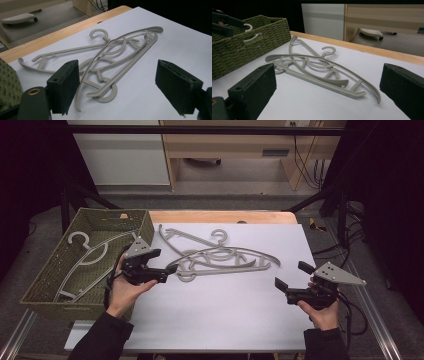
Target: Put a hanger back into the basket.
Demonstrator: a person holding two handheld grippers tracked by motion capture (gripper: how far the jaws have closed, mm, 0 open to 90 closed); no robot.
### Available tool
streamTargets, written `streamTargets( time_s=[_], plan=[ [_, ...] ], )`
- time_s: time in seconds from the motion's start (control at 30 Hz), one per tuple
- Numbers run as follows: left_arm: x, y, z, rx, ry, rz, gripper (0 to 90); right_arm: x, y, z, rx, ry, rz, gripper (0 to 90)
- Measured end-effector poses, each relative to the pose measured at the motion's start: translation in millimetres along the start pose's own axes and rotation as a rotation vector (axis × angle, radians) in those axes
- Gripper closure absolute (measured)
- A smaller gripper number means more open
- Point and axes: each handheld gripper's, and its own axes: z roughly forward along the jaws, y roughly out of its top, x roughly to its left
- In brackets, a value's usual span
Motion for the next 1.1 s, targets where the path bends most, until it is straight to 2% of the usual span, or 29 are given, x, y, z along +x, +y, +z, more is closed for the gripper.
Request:
streamTargets(
  time_s=[0.17,0.3,0.47,0.53,0.57,0.77,0.87,0.97,1.1],
  plan=[
    [3.3,0.1,22.2,0.018,0.002,-0.021,18.8,0.1,-0.4,1.0,0.002,0.0,0.0,0.8],
    [5.5,-1.7,36.3,0.013,-0.017,-0.04,18.7,0.7,-0.5,1.3,0.003,0.001,0.001,0.8],
    [8.7,-5.2,57.4,0.036,-0.01,-0.053,19.2,0.1,-0.6,1.6,0.004,0.002,0.003,0.8],
    [11.9,-7.3,69.6,0.05,0.0,-0.059,20.1,0.3,-0.4,1.6,0.003,0.003,0.002,0.9],
    [11.9,-7.3,69.6,0.05,0.0,-0.059,20.2,0.3,-0.3,1.4,0.004,0.006,0.005,0.9],
    [22.0,-15.5,95.7,0.084,0.025,-0.075,21.9,-0.2,-0.3,1.2,0.001,0.004,0.004,0.9],
    [28.2,-21.6,111.2,0.123,0.051,-0.075,23.3,-0.2,-0.2,1.1,0.002,0.007,0.004,0.9],
    [33.6,-24.6,117.7,0.131,0.065,-0.092,25.0,-0.4,-0.2,0.8,0.0,0.01,0.003,0.9],
    [45.0,-29.4,125.8,0.142,0.089,-0.113,33.6,0.1,-0.5,1.9,0.002,0.011,0.004,1.0]
  ],
)
